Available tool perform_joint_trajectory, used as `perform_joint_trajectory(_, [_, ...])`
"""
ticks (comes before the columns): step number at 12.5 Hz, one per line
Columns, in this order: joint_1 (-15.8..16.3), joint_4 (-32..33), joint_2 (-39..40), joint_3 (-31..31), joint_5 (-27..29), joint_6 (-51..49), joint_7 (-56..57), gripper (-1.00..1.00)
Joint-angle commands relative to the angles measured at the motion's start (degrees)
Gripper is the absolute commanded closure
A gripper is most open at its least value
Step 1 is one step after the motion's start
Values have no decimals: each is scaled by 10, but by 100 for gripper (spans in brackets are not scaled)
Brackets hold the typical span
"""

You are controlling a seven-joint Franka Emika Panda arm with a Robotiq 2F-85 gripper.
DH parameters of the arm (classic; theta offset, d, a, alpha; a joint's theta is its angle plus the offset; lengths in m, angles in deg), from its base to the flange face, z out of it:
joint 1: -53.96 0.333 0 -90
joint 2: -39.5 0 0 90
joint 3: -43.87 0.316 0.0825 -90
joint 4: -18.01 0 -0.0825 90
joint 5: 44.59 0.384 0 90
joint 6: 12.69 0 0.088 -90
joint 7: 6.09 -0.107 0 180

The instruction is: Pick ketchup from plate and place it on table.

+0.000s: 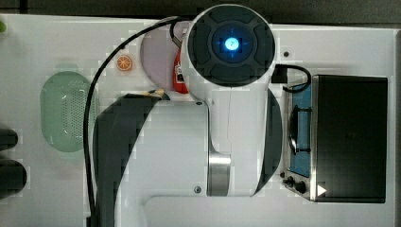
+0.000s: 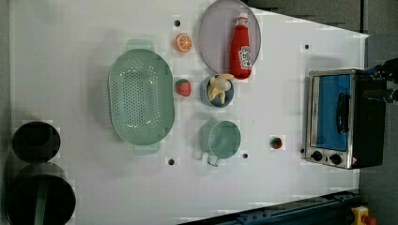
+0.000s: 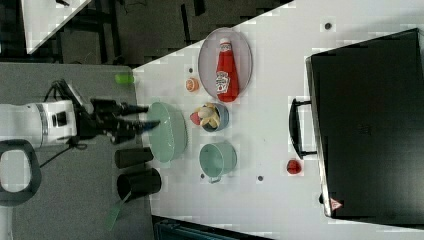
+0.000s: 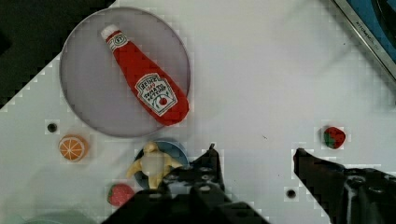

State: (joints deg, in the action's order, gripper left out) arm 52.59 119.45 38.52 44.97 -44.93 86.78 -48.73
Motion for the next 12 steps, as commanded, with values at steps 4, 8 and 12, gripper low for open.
perform_joint_trajectory(4, [-43, -5, -80, 45, 10, -114, -52, -100])
perform_joint_trajectory(8, [-31, -5, -17, 49, 10, -87, 25, -100])
perform_joint_trajectory(12, [-24, -6, 74, 60, 9, -19, 146, -100])
